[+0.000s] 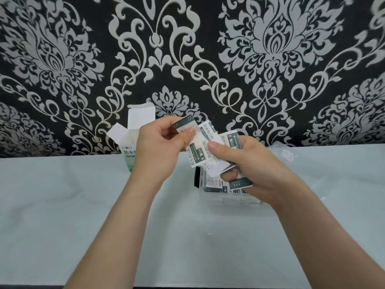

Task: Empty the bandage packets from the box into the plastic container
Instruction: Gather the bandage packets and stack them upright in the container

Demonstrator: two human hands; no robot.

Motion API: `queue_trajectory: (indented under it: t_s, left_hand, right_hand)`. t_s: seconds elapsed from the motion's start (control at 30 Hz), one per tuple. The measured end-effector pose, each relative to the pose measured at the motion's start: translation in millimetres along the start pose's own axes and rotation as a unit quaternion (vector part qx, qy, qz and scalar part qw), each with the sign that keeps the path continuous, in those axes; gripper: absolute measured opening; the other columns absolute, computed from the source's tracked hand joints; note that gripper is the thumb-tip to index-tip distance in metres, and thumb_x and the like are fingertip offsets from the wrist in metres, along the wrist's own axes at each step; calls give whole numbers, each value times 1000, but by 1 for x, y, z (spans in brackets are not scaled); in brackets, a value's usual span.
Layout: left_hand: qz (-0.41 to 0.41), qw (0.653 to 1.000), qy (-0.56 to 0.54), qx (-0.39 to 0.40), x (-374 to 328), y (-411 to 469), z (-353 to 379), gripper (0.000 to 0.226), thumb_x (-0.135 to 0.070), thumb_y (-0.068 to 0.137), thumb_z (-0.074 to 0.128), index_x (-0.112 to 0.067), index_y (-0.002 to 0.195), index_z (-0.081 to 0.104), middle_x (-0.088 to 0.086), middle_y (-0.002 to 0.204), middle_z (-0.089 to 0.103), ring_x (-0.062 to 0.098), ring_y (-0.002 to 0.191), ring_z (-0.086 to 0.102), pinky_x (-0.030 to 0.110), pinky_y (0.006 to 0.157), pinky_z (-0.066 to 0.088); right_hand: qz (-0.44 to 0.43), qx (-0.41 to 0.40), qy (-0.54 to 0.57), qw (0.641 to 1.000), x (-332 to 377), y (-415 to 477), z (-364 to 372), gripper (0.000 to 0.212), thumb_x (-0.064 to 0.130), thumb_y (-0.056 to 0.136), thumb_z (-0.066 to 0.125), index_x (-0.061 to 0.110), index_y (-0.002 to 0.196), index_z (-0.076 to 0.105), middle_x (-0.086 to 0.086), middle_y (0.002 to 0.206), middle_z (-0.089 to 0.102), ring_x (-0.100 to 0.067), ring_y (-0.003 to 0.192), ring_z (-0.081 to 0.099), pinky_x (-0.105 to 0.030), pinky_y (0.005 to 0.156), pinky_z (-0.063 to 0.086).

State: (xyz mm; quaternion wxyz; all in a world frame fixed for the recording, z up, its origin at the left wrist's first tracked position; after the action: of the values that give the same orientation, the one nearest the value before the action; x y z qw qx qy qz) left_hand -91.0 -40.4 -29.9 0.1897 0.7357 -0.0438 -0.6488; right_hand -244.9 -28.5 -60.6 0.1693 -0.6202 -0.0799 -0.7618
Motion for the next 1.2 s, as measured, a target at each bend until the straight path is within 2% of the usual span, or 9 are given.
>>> queue_trajectory:
  t_s: [0.07, 0.17, 0.23, 0.33, 0.47, 0.57, 0.73, 0.87, 1.2]
  left_hand:
    - [57, 995, 14, -76, -12, -1, -10, 24, -1, 84, 70, -25, 83, 70, -10, 75, 71, 5, 72, 67, 18, 65, 52]
    - [319, 929, 126, -139, -55, -17, -18, 20, -2, 85, 69, -22, 88, 70, -11, 84, 67, 2, 79, 62, 17, 74, 46]
    - [442, 869, 215, -48, -61, -35, 4, 14, 2, 88, 63, -7, 88, 73, 0, 86, 70, 13, 82, 64, 24, 77, 49]
    - [466, 825, 304, 104, -39, -48, 39, 26, -3, 94, 50, -3, 88, 75, 5, 88, 73, 24, 85, 66, 37, 78, 53]
    - [420, 818, 358, 164, -18, -45, 44, 27, -5, 81, 54, -10, 94, 77, -1, 97, 75, 19, 97, 67, 30, 91, 51]
    - [324, 876, 303, 188, -19, -38, 38, 26, -4, 77, 65, -17, 96, 78, -8, 101, 73, 10, 104, 64, 25, 95, 48]
    - [73, 987, 15, 142, -32, -23, 20, 17, -9, 75, 73, -25, 80, 76, -12, 65, 70, 0, 58, 59, 10, 53, 44]
    - [29, 992, 40, 112, -15, -17, 24, 18, -8, 79, 74, -26, 82, 75, -5, 79, 71, 9, 71, 61, 27, 68, 52]
    - [-66, 993, -59, 74, 1, -16, 20, 49, 6, 86, 63, -22, 126, 58, 7, 92, 67, 8, 67, 64, 18, 53, 50]
  right_hand:
    - [14, -19, 6, 1000, -2, 1, -5, 13, 15, 95, 59, 4, 91, 64, -6, 68, 65, -4, 38, 44, -14, 33, 32]
    - [25, -87, 37, 995, -5, 7, -19, 19, 14, 98, 54, -1, 97, 65, -16, 83, 69, -8, 43, 43, -16, 35, 32]
    - [24, -97, 115, 988, -5, 9, -21, 25, 17, 99, 51, -3, 101, 64, -16, 82, 70, -10, 47, 45, -15, 35, 33]
    - [14, -101, 223, 969, -4, 9, -25, 30, 28, 96, 56, -1, 100, 62, -12, 73, 65, -13, 50, 48, -16, 36, 35]
    - [-15, -133, 96, 986, -5, 10, -35, 13, 16, 92, 64, 4, 95, 60, -8, 75, 57, -11, 52, 48, -17, 39, 35]
    - [-31, -182, 55, 981, -5, 10, -41, 6, 14, 92, 64, 8, 91, 63, -2, 72, 62, -10, 54, 49, -17, 40, 36]
    - [-72, -203, -2, 976, 5, 7, -48, 9, 16, 92, 64, 13, 83, 66, 5, 65, 66, -10, 56, 49, -18, 44, 38]
    - [-72, -72, -56, 993, 7, 7, -20, 16, 17, 94, 61, 3, 94, 68, -8, 73, 67, -15, 56, 51, -22, 46, 39]
    - [-53, 59, -153, 985, 6, 0, -4, 47, 39, 102, 38, 11, 73, 63, 1, 56, 61, -11, 48, 49, -21, 43, 34]
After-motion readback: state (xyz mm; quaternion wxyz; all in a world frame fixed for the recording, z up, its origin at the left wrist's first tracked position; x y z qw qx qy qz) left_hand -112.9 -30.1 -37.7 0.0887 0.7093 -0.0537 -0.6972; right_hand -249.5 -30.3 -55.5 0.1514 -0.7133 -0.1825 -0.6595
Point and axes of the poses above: each hand's wrist, its own y-axis towards the middle knuckle, its own z-axis out of the palm, x = y × z, the point moved 6 cm from there along y, towards the middle knuckle
